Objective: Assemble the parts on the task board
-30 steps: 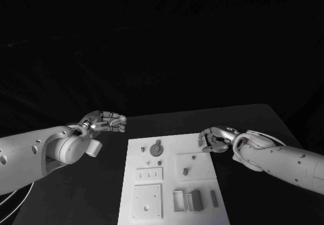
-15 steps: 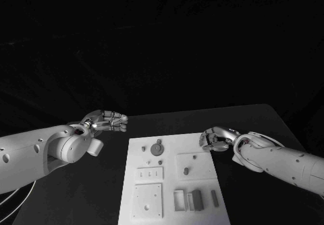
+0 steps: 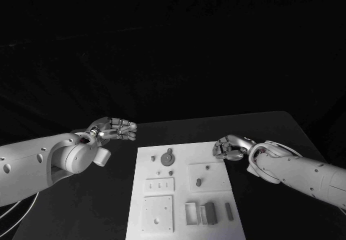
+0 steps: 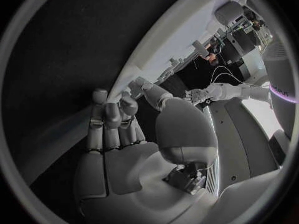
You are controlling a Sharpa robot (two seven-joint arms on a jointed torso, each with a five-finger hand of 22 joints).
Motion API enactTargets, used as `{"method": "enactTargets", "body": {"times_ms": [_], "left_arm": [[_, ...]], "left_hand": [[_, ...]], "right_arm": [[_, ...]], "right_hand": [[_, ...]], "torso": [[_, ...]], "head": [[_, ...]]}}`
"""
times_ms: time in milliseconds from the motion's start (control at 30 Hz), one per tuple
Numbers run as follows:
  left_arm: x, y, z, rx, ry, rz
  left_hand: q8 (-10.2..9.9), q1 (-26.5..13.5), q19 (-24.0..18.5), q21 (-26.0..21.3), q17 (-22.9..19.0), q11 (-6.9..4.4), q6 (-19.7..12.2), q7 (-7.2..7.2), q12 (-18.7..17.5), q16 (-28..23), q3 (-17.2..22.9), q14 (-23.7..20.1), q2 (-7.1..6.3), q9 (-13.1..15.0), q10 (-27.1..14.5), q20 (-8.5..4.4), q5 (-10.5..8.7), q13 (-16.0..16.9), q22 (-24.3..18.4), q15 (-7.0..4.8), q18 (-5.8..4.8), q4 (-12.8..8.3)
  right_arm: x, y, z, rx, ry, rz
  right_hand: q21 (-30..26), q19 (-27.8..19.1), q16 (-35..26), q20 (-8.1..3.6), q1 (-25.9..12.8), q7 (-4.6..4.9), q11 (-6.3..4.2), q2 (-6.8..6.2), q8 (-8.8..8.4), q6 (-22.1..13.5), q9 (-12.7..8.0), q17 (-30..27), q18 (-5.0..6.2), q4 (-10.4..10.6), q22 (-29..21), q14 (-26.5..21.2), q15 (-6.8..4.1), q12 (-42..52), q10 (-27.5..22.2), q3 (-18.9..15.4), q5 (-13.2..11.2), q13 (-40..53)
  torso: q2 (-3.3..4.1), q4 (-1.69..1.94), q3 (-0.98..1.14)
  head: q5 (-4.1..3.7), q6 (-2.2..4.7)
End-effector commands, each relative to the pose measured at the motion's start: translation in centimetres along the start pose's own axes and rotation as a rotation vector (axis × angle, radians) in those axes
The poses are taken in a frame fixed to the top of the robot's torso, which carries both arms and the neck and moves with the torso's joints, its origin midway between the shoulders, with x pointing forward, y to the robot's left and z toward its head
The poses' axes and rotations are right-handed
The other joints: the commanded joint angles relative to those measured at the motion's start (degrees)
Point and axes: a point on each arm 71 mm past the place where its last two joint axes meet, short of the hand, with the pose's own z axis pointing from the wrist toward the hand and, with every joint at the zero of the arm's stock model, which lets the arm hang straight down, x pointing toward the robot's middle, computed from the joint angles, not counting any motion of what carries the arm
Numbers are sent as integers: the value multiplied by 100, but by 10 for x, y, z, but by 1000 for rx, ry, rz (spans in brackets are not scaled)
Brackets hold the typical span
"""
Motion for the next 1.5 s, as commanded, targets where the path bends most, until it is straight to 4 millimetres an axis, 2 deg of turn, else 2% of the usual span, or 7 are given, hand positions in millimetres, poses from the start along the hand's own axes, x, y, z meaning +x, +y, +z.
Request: {"method": "enactTargets", "body": {"times_ms": [33, 567, 800, 1100, 1500], "left_arm": [[3, -1, 0, 11, 19, 1], [3, -1, 0, 9, 21, 1], [3, -1, 0, 8, 21, 1], [3, -1, 0, 7, 22, 1], [3, -1, -1, 6, 23, 0]], "left_hand": [[-18, 15, 26, -20, 1, -6, 12, 136, -17, -20, -36, 7, 24, -10, 20, -5, 17, -2, -9, 28, 113, -1], [-21, 11, 25, -24, 6, -2, 6, 136, -26, -27, -46, 6, 17, -14, 13, -3, 15, -5, -10, 30, 112, 0], [-22, 8, 26, -25, 7, -1, 4, 137, -28, -28, -49, 6, 18, -16, 12, -3, 15, -5, -9, 31, 112, 1], [-22, 6, 27, -26, 9, 0, 3, 138, -30, -30, -52, 7, 19, -17, 12, -2, 15, -6, -9, 31, 112, 1], [-22, 4, 27, -28, 12, 1, 3, 139, -32, -32, -55, 8, 21, -18, 13, -2, 15, -6, -9, 31, 113, 1]], "right_arm": [[5, 2, 0, -13, 23, 14], [7, 4, 3, -15, 18, 4], [7, 4, 3, -17, 11, -1], [7, 5, 4, -24, 4, -2], [7, 6, 4, -24, -6, -5]], "right_hand": [[39, -4, 37, -48, -17, -14, -35, 47, 33, 35, -3, 8, -31, -52, 121, 5, -40, 40, 15, -5, 0, 6], [53, -6, 48, -48, -52, 10, -13, -44, -52, -84, -49, -1, -31, -120, 114, -4, -24, 48, 13, -18, 3, -2], [62, 1, 62, -52, -45, 9, -13, 38, -11, 4, -38, -7, -31, -124, 111, 1, -20, 60, 18, 12, 5, -6], [86, 14, 88, -61, -26, 12, -7, 207, 136, 336, 19, -22, -31, -160, 111, 22, -14, 88, 59, 50, 4, -20], [108, 28, 106, -70, -72, -96, -109, 423, 266, 666, 109, -47, -31, -169, 107, 48, -84, 102, 105, 58, 3, -40]], "torso": [[0, 3, -10], [-1, -3, -21], [1, -7, -22], [-1, -3, -24], [3, -7, -28]], "head": [[7, -6], [9, -7], [14, -4], [20, -5], [27, -18]]}}
